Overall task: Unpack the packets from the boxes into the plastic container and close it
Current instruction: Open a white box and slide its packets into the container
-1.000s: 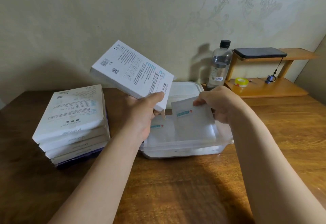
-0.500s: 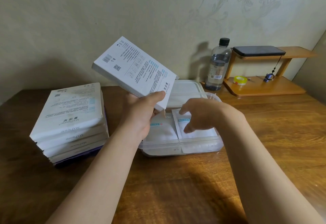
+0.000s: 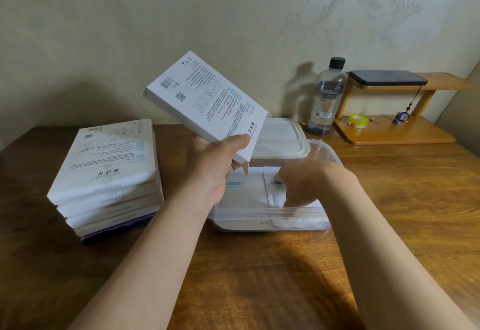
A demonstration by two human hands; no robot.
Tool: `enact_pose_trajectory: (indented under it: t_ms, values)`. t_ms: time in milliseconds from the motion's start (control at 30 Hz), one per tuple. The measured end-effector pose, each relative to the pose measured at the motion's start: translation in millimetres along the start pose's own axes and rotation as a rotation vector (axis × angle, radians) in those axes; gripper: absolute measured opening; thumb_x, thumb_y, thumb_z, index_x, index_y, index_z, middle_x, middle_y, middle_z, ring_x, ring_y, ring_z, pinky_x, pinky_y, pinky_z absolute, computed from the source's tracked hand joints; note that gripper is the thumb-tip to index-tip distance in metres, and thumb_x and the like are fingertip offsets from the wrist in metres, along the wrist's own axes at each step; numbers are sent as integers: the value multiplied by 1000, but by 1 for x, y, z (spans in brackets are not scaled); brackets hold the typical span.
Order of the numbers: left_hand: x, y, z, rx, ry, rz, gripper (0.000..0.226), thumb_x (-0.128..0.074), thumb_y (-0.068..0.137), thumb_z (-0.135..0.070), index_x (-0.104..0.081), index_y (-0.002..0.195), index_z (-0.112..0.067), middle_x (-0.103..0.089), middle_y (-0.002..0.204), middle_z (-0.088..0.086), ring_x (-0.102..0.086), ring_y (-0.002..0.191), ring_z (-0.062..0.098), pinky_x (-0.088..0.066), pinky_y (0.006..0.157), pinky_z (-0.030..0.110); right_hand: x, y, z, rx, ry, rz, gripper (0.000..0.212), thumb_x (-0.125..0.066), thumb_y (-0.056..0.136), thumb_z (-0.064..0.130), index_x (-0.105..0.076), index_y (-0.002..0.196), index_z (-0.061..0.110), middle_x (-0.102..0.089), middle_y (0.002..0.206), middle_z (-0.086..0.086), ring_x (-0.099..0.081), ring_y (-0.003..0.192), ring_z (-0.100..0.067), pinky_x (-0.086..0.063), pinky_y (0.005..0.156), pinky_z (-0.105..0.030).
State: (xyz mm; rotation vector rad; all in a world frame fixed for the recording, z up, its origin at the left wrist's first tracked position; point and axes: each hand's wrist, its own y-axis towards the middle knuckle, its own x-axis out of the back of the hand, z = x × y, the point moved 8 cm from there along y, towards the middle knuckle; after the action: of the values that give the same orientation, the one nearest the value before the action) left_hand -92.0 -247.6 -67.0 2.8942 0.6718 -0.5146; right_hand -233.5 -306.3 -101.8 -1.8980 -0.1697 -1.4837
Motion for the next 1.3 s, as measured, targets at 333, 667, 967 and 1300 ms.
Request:
enact_pose_trajectory:
  t_ms: [333,667,967,1300]
  values:
    - [0,0,1,3,20,-4,46,-72,87,3,-63,116,-32,-73,118,-11,-69,108,16,-60,79,33,0,-5,-4,-11,34,27,73,-76,81,48,-46,144,26,-57,133,1,-53,120,-22,-44,97,-31]
    - [-1,-1,-2,-10,21,4,43,-70,88,5,-64,108,-32,-73,104,-18,-70,96,8,-62,75,29,-12,5,4,-9,-10,114,96,-85,65,57,-41,143,21,-57,125,-3,-55,112,-25,-48,100,-40]
    - [0,-1,-1,-2,20,0,43,-71,88,4,-63,110,-32,-72,111,-15,-69,104,13,-60,75,29,-8,3,-2,-11,-4,78,96,-78,70,62,-37,148,23,-53,139,0,-50,124,-25,-44,103,-37]
    - [1,0,0,-6,19,5,44,-71,87,4,-64,113,-32,-73,114,-13,-70,105,14,-60,74,30,-9,6,-2,-25,11,55,79,-75,78,57,-46,142,22,-58,130,-1,-54,117,-23,-47,100,-35]
